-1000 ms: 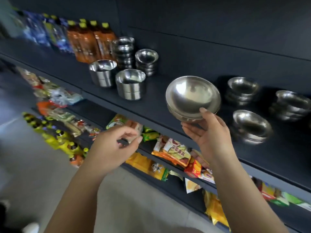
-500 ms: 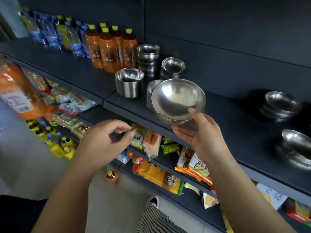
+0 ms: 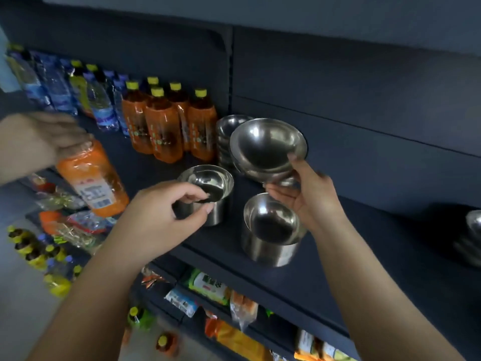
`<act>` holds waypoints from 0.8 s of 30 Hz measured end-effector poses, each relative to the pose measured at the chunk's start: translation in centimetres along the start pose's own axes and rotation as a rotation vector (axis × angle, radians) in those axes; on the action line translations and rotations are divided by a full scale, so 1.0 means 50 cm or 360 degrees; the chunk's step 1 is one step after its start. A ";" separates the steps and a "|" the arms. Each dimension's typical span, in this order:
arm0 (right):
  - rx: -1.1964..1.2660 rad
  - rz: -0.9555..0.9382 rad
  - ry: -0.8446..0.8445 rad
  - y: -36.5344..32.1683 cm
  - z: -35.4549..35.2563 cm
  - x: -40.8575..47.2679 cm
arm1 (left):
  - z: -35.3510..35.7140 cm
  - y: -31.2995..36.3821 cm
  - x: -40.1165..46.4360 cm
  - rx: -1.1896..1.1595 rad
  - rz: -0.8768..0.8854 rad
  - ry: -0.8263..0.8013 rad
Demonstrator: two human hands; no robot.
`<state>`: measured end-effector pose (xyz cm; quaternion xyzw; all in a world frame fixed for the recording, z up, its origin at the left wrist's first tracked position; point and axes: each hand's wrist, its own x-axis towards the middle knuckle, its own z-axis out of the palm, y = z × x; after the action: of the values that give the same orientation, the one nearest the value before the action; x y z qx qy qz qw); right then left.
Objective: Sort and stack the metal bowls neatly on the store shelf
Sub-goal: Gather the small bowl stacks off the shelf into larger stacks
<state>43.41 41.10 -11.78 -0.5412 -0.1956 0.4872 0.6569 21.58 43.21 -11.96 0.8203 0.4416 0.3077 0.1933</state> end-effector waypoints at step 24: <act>-0.0453 0.0090 0.0291 -0.016 0.168 0.400 | 0.007 -0.096 0.247 -0.0037 0.0148 -0.0192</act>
<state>46.14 62.55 -13.66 -0.6762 -0.1867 0.4216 0.5745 24.09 56.17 -10.90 0.8547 0.3870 0.2714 0.2145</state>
